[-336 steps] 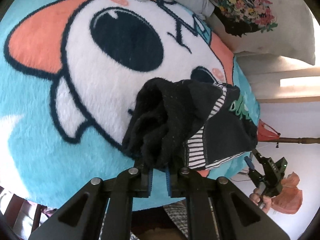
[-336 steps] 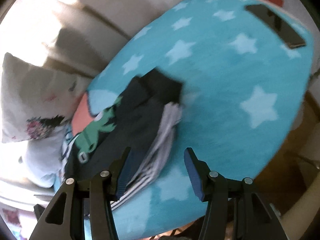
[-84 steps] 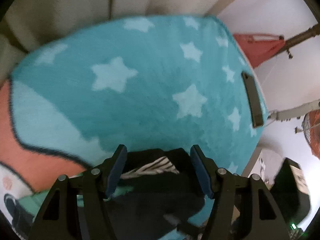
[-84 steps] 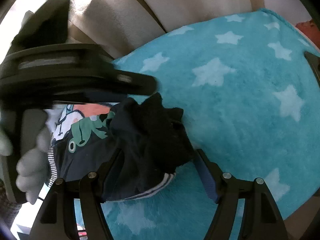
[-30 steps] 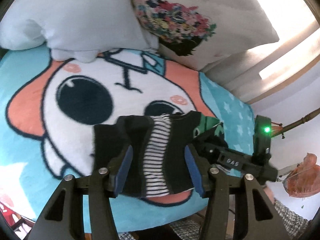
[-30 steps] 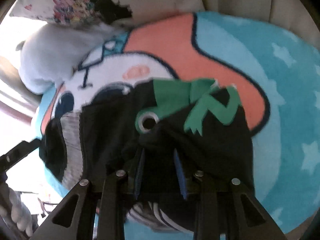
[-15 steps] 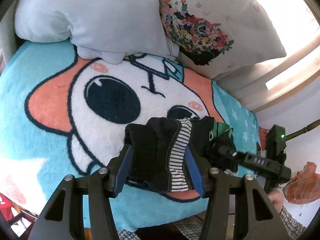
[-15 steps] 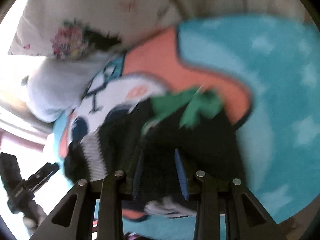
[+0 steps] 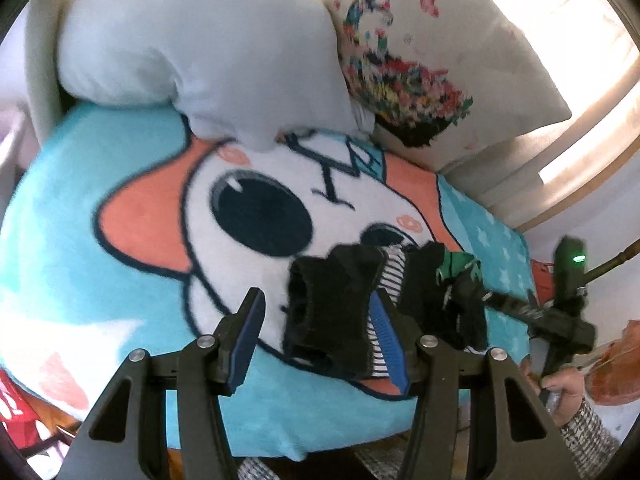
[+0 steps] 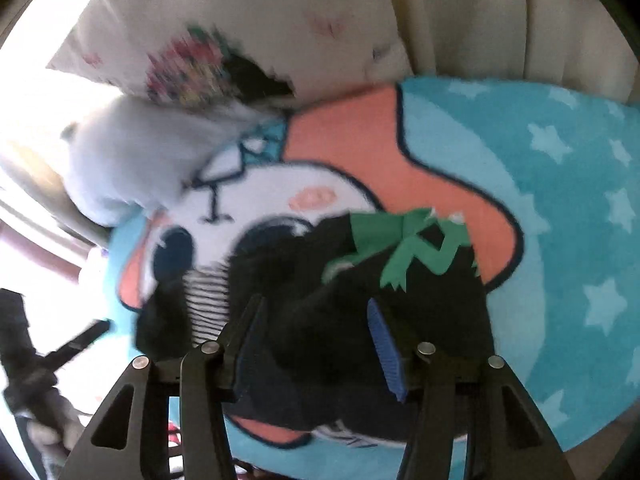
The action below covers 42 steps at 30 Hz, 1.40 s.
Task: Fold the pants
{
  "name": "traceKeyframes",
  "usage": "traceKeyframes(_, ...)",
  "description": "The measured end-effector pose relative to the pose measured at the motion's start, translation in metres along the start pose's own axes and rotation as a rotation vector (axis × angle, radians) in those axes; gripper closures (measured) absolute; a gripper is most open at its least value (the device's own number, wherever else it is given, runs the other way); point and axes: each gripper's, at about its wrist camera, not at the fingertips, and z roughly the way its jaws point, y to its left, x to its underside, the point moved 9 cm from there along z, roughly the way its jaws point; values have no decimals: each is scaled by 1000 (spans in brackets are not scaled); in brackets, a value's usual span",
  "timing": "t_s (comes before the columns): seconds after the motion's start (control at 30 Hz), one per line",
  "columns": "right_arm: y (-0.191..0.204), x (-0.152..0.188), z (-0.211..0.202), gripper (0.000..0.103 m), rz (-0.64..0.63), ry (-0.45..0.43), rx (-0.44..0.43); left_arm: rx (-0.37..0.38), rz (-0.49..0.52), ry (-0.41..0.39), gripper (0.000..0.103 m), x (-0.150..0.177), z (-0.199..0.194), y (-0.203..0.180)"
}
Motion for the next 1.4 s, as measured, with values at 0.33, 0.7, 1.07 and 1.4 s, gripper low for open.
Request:
traceKeyframes(0.33,8,21,48,4,-8,112,12,-309,57,-329,25,-28,-93,28)
traceKeyframes(0.7,4,19,49,0,109,-11,6,-424,-88,-342,5,-47,-138,70)
traceKeyframes(1.07,13,17,48,4,24,124,26,-509,-95,-204,5,-13,-128,50)
traceKeyframes(1.4,70,-9,7,5,-48,-7,-37,-539,-60,-171,5,-17,-115,44)
